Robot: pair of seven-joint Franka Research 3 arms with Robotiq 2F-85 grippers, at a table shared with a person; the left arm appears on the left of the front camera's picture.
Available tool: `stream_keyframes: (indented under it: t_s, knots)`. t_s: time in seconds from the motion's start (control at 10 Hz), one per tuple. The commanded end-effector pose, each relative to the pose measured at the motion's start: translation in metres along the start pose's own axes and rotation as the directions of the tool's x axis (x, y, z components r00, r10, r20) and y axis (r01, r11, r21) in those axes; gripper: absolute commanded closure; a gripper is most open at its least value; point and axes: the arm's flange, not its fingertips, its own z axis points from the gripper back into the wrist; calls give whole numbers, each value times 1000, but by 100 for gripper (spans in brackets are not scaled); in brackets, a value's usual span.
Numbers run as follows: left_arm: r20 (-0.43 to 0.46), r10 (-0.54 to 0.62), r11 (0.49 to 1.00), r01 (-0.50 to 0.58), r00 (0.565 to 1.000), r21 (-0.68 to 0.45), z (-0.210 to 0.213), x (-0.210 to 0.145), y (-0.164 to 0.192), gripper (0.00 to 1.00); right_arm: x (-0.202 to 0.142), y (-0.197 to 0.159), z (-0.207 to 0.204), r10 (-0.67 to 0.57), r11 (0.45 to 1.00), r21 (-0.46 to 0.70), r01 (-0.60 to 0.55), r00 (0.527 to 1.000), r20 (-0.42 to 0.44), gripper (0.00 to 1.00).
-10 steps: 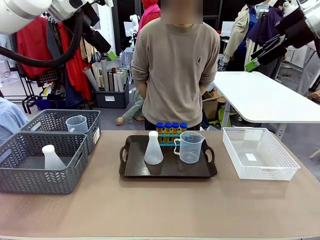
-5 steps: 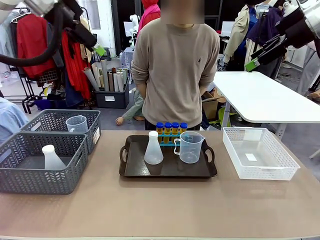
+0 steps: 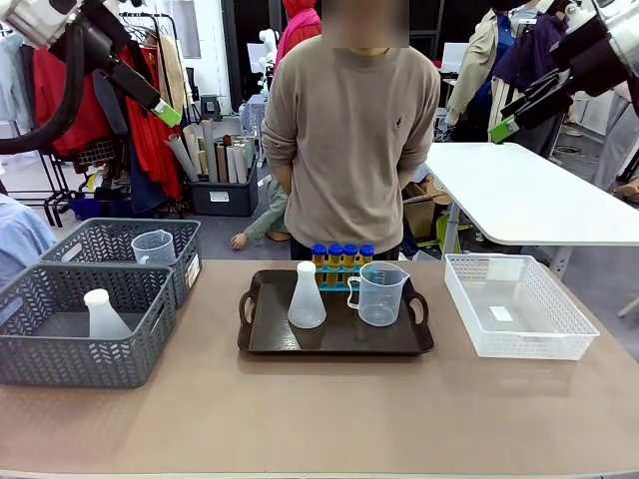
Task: Prepare the laboratory tools.
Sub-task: Pick up one Small flask and place it on the Handle tray.
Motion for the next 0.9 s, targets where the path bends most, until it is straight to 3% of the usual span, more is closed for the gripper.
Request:
stream_keyframes:
  t_s: [0.0,0.1,0.8]
  knots:
    - [32,-48,999,47,998,12,-2,1,-4,0,0,0,1,1,1000,11,-1,1000,18,0]
    - [0,0,1000,0,1000,0,0,0,0,0,0,0,1,1,1000,11,-1,1000,18,0]
    - [0,0,1000,0,1000,0,0,0,0,0,0,0,1,1,1000,11,-1,1000,18,0]
